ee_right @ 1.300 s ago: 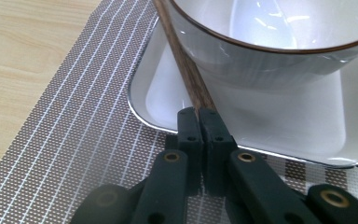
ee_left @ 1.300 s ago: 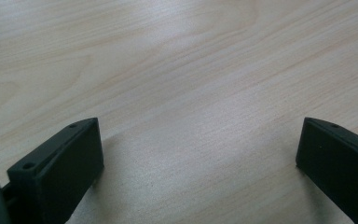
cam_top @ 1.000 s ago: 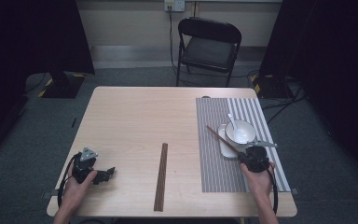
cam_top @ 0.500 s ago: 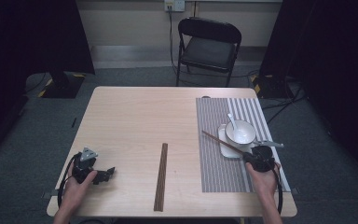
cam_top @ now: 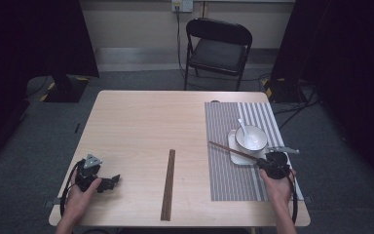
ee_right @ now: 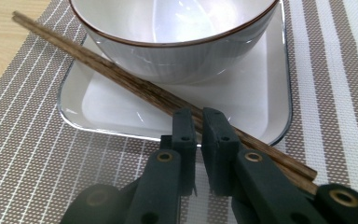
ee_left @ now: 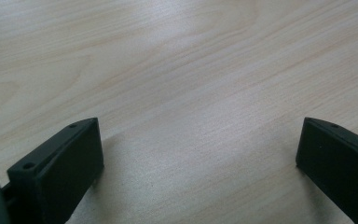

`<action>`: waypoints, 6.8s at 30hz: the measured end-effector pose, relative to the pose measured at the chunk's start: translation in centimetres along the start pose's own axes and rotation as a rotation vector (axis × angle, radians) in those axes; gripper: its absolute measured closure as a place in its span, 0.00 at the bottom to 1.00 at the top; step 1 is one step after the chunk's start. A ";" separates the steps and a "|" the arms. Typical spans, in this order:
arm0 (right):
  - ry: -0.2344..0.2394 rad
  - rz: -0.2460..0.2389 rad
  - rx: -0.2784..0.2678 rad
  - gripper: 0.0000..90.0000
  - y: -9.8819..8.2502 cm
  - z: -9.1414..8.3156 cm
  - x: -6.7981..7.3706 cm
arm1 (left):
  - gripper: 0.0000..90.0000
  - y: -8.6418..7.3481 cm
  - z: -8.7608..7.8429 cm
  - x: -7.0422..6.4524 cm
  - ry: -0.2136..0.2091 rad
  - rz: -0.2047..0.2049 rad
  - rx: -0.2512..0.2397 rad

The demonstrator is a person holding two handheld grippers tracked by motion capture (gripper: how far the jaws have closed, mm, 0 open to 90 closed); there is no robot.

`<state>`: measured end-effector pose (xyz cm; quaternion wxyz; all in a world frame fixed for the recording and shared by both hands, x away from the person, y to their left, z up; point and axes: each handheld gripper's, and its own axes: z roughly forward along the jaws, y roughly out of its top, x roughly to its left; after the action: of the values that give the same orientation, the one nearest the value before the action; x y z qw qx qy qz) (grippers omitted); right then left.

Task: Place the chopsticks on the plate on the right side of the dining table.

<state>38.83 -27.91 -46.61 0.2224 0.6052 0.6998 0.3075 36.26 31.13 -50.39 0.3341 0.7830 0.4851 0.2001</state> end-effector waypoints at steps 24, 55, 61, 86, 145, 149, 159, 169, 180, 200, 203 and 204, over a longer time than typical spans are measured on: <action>-0.050 0.001 -0.011 0.83 0.2 0.5 -1.1 | 0.00 0.0 0.0 0.0 0.000 -0.001 -0.001; -0.066 -0.012 -0.022 0.76 0.4 0.9 -0.8 | 0.00 0.0 0.0 0.0 -0.001 -0.001 -0.001; -0.065 -0.017 -0.021 0.75 0.4 0.9 -0.5 | 0.00 0.0 0.0 0.0 -0.001 -0.002 -0.001; -0.013 0.009 -0.027 0.70 0.6 0.8 0.0 | 0.00 0.0 0.0 -0.1 0.006 -0.011 -0.003; 0.295 -0.241 0.023 0.65 2.9 6.3 20.5 | 0.00 0.0 0.0 0.0 0.000 -0.003 -0.001; 0.287 -0.240 0.026 0.64 2.7 6.6 20.6 | 0.00 0.0 0.0 0.0 0.001 -0.001 0.000; 0.260 -0.223 0.026 0.59 2.0 6.9 20.0 | 0.00 0.0 0.0 0.0 0.001 -0.001 -0.001; 0.226 -0.190 0.020 0.50 2.1 7.0 19.3 | 0.00 0.0 0.0 0.0 0.000 -0.002 -0.001; 0.187 -0.153 0.018 0.43 2.1 6.9 18.4 | 0.00 0.0 0.0 0.0 0.001 0.001 0.000; 0.175 -0.161 0.036 0.30 2.3 7.0 18.1 | 0.00 0.0 0.0 0.0 0.000 -0.003 -0.001; 0.175 -0.162 0.031 0.30 2.4 6.9 18.1 | 0.00 0.0 0.0 0.0 0.000 -0.002 -0.001; 0.178 -0.162 0.030 0.30 2.4 6.9 18.2 | 0.00 0.0 0.0 0.0 0.000 0.000 0.000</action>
<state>42.17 -8.71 -48.77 0.1744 0.5205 0.7677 0.3306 36.26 31.12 -50.39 0.3339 0.7832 0.4849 0.2000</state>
